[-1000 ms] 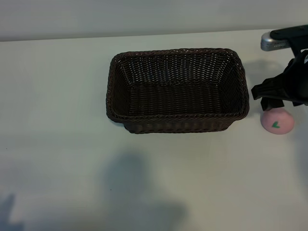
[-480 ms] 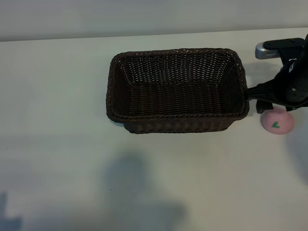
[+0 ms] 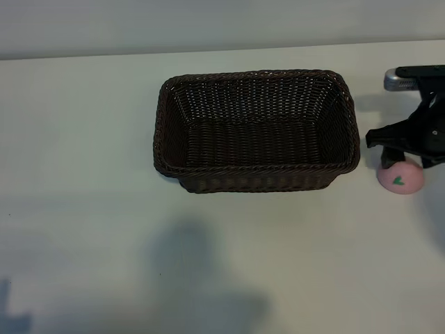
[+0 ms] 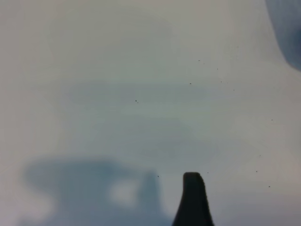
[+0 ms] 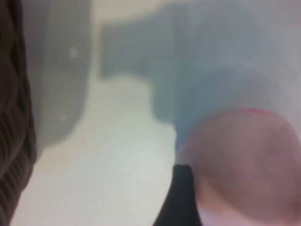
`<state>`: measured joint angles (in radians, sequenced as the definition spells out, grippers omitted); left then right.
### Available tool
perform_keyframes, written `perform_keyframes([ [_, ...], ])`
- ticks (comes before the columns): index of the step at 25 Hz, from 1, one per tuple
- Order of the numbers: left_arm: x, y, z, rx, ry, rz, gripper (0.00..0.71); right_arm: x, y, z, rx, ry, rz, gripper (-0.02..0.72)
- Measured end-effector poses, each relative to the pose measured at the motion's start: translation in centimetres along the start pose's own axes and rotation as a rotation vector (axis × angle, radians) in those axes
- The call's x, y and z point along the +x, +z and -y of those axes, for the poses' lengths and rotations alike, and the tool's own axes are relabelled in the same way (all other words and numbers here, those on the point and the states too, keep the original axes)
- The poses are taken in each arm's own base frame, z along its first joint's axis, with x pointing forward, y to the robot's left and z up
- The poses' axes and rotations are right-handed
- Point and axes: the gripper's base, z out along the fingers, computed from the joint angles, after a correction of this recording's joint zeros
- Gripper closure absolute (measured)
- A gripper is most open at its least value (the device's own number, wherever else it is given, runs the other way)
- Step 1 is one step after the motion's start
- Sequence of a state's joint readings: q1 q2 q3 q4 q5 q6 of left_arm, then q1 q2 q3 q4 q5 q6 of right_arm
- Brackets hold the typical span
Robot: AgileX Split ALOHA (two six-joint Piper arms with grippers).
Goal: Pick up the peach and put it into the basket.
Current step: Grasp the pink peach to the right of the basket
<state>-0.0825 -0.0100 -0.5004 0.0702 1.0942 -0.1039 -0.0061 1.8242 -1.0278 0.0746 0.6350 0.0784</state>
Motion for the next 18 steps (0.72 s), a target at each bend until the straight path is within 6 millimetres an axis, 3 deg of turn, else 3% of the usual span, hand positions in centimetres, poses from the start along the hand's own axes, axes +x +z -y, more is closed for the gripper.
perform_keyframes([
  [5,0.00,0.00,0.00,0.000,0.001,0.000,0.156,0.06,0.65,-0.02,-0.007,0.000,-0.016,0.190],
  [8,0.00,0.00,0.00,0.000,0.001,0.000,0.157,0.07,0.73,-0.02,-0.008,0.001,-0.018,0.345],
  [11,0.00,0.00,0.00,0.000,0.001,0.000,0.157,0.09,0.75,-0.02,-0.007,0.000,-0.021,0.576],
  [12,0.00,0.00,0.00,0.000,0.001,0.000,0.157,0.11,0.75,0.00,-0.005,-0.002,-0.023,0.612],
  [14,0.00,0.00,0.00,0.000,0.001,0.000,0.157,0.13,0.74,0.02,-0.002,-0.006,-0.026,0.652],
  [18,0.00,0.00,0.00,0.000,0.001,0.000,0.157,0.20,0.51,0.03,0.000,-0.010,-0.034,0.661],
])
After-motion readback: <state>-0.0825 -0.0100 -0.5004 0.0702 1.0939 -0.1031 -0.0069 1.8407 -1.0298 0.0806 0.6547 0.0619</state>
